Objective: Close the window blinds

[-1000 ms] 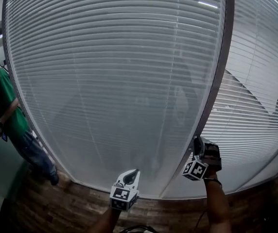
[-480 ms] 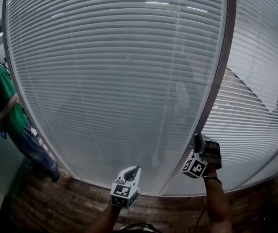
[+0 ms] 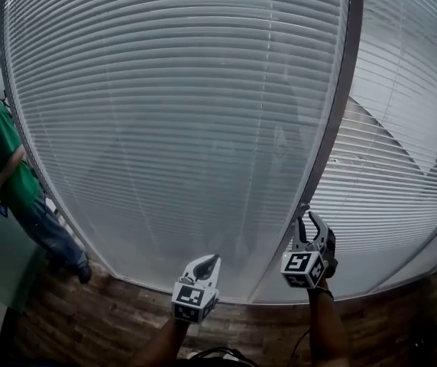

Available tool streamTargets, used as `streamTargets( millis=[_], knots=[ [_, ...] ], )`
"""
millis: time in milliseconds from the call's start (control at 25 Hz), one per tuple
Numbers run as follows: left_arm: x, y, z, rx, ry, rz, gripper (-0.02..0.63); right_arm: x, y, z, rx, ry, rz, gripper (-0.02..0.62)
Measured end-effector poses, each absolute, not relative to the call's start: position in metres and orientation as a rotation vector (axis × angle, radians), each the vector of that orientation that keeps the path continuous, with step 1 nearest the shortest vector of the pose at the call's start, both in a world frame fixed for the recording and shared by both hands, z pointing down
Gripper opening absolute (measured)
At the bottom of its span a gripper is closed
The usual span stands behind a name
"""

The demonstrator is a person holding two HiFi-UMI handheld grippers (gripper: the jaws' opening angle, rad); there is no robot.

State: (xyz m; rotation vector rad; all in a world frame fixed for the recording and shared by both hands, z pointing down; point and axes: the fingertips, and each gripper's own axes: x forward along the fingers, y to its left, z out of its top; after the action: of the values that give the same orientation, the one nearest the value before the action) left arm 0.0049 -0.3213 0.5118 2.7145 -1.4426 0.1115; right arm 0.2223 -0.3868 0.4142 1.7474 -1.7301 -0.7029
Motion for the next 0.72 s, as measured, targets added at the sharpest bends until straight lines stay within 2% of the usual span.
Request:
streamTargets(
  millis=[160,320,720],
  knots=[
    [0.009,-0.319,0.504,2.715,-1.439,0.091,-0.005,0.206,-0.363,0.413,1.842,-1.9,-0.56,0.104],
    [0.007,-0.319,0.498,2.706,-1.455,0.068,-0.005,0.192,-0.347,0.424,1.899,-1.943,-0.564,0.003],
    [0.002,-0.333,0.496,2.597,-1.549,0.067,-0.005,0.158,-0.317,0.459,1.827,-2.096,-0.465,0.003]
  ],
)
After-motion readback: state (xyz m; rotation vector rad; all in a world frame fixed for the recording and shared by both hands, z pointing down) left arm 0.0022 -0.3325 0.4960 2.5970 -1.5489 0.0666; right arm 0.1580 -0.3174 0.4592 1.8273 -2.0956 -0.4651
